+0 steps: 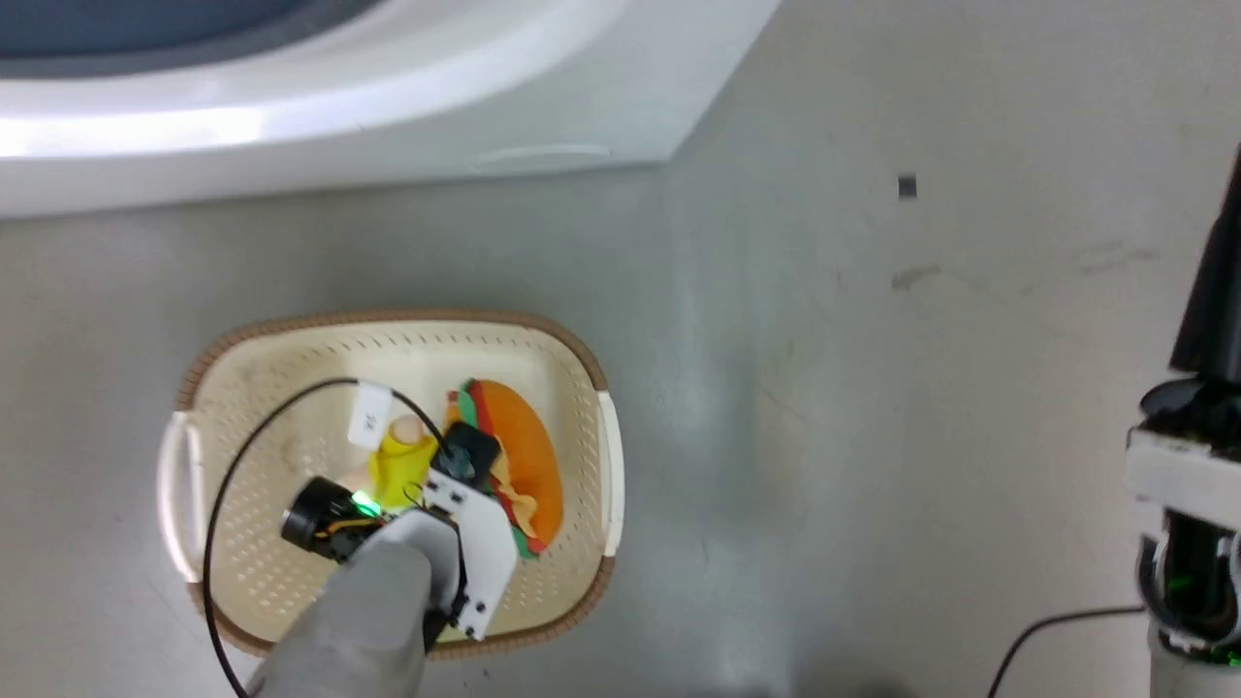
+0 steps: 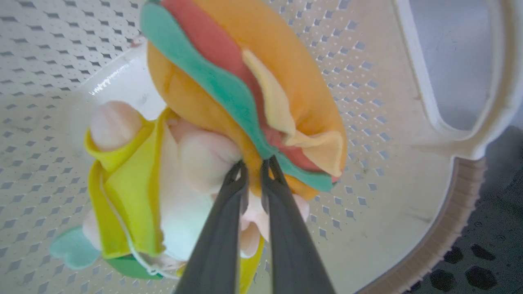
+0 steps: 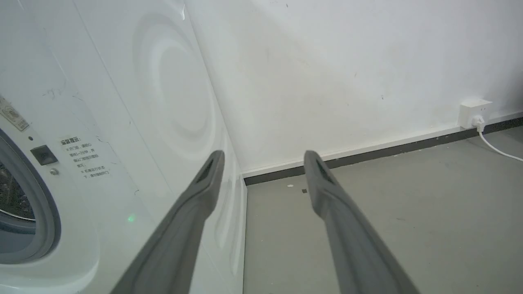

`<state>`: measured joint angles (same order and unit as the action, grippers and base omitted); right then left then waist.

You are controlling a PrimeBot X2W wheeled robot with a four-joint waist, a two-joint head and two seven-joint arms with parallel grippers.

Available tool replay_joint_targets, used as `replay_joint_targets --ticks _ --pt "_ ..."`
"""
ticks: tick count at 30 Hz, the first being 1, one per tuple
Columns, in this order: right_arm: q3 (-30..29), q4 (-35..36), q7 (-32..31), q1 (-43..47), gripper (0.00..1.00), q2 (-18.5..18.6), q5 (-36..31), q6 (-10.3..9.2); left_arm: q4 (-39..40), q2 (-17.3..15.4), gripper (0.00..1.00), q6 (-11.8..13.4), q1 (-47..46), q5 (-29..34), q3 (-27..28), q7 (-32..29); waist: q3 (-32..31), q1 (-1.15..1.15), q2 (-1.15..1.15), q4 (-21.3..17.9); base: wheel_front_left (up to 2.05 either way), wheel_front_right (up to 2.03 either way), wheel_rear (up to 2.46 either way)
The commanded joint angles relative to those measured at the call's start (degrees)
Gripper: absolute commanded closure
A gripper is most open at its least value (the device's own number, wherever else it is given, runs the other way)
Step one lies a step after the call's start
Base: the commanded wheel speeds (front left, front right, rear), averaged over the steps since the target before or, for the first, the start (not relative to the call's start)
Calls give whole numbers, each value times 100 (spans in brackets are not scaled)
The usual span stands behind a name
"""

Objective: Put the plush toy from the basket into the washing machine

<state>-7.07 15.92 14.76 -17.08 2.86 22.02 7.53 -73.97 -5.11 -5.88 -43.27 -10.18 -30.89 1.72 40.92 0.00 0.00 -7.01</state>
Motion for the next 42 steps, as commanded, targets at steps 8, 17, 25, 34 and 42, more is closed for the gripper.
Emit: replay_joint_targets --ticks 8,17,25,34,42 --pt "-1 -215 24 576 0 1 -181 -4 155 173 100 -78 533 -1 -291 1056 -1367 0 0 455 0 0 0" --pt "-81 -362 24 1068 0 1 -248 -4 833 214 100 224 1097 -382 -91 1319 -2143 0 0 674 0 0 0" --pt "-143 -447 24 1391 0 1 -267 -4 2397 36 100 699 1768 -469 249 1326 -2616 0 0 841 0 0 0" --pt "-161 -514 24 1567 0 1 -262 -4 4161 -333 100 1234 2291 -319 678 1327 -2808 0 0 914 0 0 0" --pt "-148 -516 24 1523 0 1 -237 -4 4991 -543 100 1434 2289 -223 1033 1327 -2621 0 0 819 0 0 0"
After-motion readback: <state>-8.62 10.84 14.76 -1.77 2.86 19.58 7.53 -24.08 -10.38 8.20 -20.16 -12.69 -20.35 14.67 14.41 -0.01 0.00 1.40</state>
